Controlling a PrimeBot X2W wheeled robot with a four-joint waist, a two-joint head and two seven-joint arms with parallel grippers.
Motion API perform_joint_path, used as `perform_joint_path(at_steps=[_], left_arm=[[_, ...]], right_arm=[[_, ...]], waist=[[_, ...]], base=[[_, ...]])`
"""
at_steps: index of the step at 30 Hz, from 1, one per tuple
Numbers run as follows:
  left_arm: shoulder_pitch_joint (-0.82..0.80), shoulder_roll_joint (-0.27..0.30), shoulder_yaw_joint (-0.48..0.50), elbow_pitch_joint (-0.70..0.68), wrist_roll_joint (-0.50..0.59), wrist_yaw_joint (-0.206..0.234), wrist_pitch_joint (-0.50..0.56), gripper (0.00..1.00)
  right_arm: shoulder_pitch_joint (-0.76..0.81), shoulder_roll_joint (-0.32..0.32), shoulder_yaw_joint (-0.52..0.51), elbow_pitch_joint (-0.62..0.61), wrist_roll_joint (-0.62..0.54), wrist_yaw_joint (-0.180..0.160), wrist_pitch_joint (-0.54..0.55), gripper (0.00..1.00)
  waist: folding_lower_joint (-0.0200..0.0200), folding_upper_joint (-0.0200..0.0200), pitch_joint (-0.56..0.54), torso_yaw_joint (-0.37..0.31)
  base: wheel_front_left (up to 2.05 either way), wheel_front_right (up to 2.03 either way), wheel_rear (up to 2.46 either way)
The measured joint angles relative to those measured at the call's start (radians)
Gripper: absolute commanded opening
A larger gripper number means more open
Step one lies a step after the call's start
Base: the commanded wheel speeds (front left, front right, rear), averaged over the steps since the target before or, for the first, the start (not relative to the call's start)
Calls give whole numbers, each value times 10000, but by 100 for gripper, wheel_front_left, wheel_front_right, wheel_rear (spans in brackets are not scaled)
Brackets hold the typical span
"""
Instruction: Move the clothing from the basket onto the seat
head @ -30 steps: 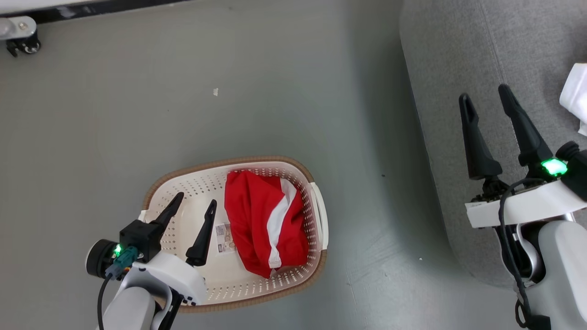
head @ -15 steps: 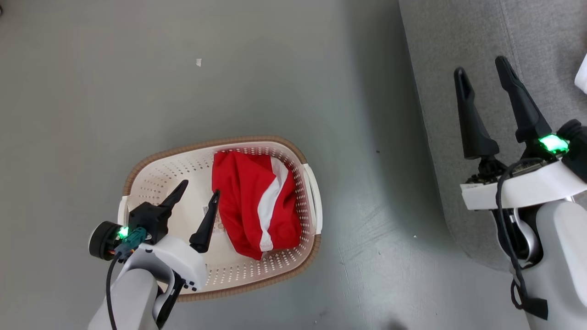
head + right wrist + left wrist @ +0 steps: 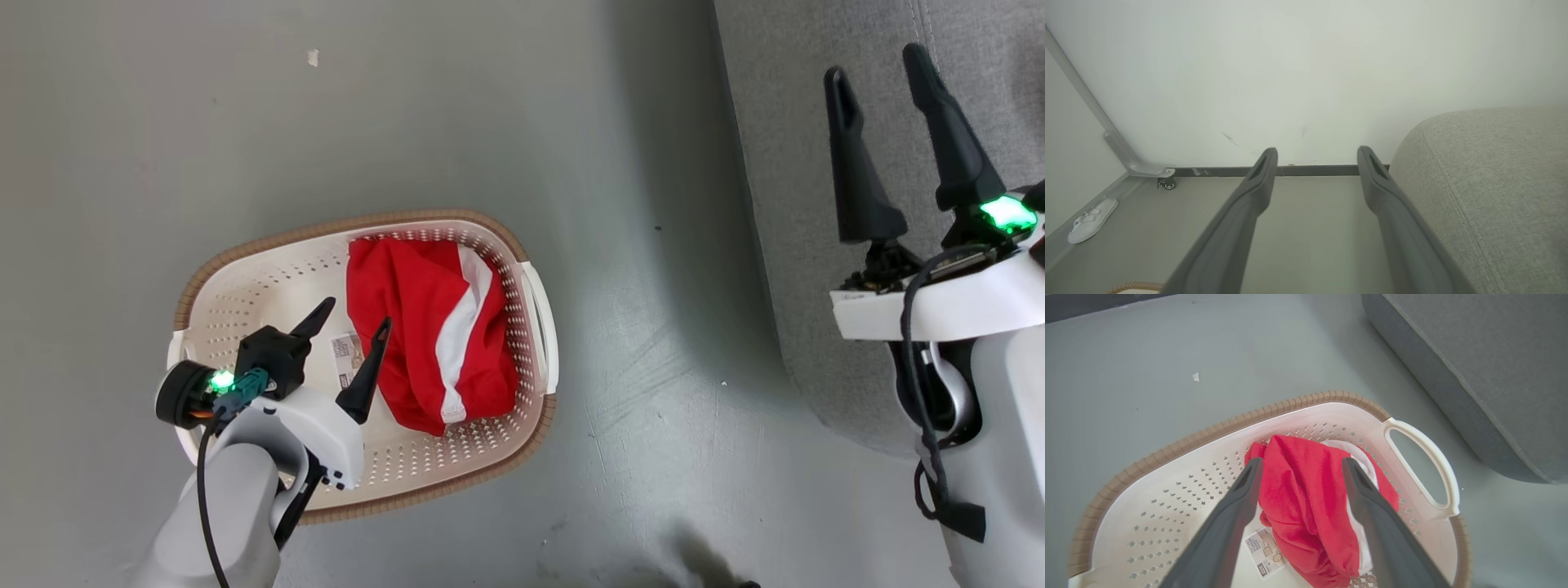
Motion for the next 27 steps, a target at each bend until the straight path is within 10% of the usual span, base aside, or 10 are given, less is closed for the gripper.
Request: perform_joint_path(at_steps=[27], left_arm=[[-1686, 322, -437, 2125, -566, -8, 846, 100]], right_arm=[[-960, 153, 228, -617, -81, 0, 0, 100]], waist=[[0, 1, 1533, -888]], base=[[0, 0, 0]])
